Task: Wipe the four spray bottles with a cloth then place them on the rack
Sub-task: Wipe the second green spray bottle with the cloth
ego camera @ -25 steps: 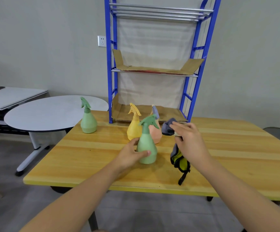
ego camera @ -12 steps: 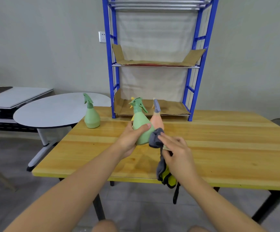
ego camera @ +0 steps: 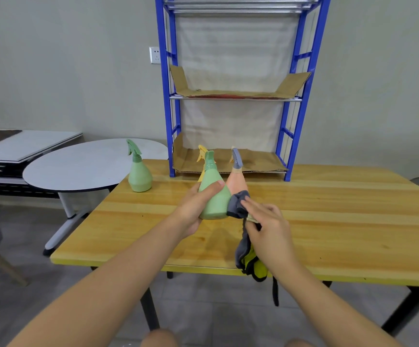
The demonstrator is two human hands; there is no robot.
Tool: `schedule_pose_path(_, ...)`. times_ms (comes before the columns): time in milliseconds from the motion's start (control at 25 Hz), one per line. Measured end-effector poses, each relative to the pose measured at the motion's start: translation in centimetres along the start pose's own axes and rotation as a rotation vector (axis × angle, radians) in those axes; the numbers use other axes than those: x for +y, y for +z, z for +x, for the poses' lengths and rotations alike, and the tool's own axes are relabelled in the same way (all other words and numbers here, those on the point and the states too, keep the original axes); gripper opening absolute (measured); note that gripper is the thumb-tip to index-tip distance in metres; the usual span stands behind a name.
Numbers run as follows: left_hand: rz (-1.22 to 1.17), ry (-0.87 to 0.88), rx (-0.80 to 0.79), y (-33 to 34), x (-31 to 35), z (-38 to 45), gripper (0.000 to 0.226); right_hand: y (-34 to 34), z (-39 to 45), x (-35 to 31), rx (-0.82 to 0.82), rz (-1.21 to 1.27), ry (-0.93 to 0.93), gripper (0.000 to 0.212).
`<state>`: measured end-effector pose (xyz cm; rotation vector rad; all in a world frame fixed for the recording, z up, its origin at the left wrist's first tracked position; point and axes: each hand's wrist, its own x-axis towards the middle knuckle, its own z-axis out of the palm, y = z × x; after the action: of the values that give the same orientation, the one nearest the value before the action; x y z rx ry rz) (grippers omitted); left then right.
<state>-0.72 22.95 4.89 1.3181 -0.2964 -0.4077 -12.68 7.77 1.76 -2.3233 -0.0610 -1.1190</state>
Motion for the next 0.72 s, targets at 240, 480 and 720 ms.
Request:
schedule_pose_path(240, -0.076, -0.048, 0.013, -0.2, 0.3, 0.1, 0.052, 0.3, -0.2, -0.1, -0.017, -0.005, -0.096, 0.056)
schedule_pose_path(480, -0.053, -0.028, 0.004, -0.6, 0.2, 0.2, 0.039, -0.1, -0.9, -0.4, -0.018, -0.003, -0.13, 0.054)
schedule_pose_path(720, 0.017, 0.005, 0.029, -0.5, 0.1, 0.3, 0.073, 0.0, -0.5, -0.1, 0.007, -0.011, -0.044, 0.056)
